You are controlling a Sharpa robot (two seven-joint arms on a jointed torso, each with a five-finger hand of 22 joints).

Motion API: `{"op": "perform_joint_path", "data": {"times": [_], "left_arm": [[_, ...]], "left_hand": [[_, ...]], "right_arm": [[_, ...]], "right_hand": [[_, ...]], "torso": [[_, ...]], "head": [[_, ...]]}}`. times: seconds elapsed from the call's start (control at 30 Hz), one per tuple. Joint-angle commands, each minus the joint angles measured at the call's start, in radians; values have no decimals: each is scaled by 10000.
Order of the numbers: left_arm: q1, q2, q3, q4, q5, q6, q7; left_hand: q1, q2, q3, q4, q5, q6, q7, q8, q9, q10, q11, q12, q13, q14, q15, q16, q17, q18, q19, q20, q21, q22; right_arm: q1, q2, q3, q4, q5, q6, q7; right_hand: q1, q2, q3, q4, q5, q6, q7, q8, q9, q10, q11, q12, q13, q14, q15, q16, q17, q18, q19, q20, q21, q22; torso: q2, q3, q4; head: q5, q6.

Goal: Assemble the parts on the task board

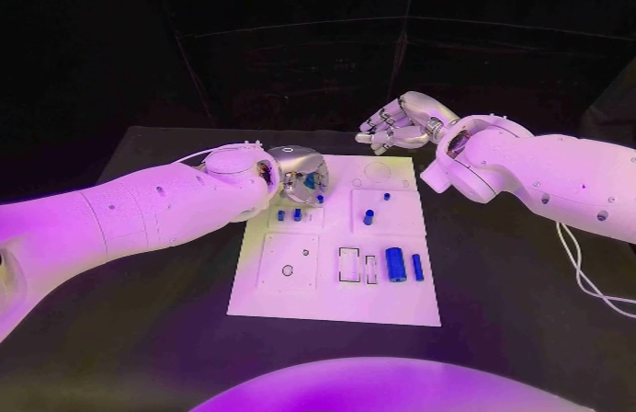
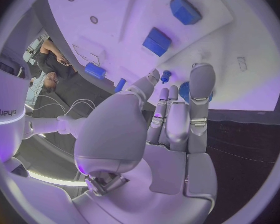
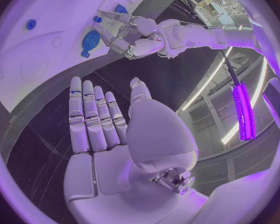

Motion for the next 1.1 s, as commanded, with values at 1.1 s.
{"op": "perform_joint_path", "data": {"times": [1.1], "left_arm": [[-90,514,-2,-489,-538,976,-835]], "left_hand": [[27,372,786,51,1,497,-73,-266,-213,590,-67,-141,-336,284,-112,182,-198,-281,98,-43,650,709]], "right_arm": [[20,45,7,11,22,128,-36]], "right_hand": [[11,68,47,-1,27,-28,43,-35,-2,-70,-14,-44,-7,-52,-21,-12,-27,53,0,62,-79,4]], "torso": [[-14,-10,14]], "head": [[-42,-56]]}}
